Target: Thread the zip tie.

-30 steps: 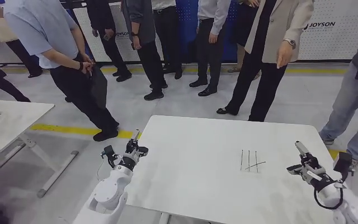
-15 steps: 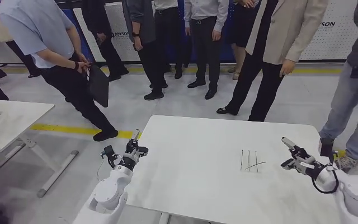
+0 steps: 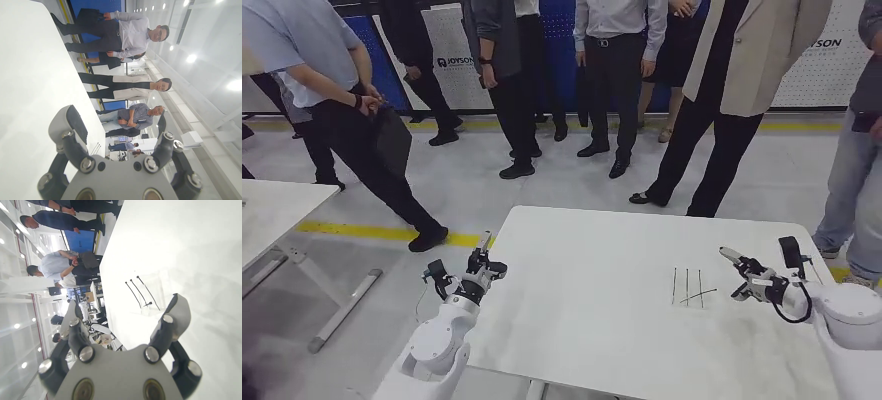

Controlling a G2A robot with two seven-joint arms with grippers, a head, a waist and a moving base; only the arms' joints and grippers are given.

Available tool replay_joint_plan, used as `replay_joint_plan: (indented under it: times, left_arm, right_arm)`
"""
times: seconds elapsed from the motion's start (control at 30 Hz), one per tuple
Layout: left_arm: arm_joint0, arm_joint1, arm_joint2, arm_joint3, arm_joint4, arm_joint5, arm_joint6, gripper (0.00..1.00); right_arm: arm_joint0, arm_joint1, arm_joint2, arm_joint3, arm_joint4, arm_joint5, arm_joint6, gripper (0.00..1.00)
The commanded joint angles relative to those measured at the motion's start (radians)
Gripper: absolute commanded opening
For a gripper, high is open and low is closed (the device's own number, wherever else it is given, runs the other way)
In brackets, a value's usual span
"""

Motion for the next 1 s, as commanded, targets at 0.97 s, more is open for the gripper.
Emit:
replay_joint_plan:
  times: [0.97]
  left_arm:
    - [0.000,0.000,0.000,0.000,0.000,0.000,0.000,1.00]
  right_arm:
    - [0.131,-0.012,-0.126,0.208,-0.072,-0.167,0.156,1.00]
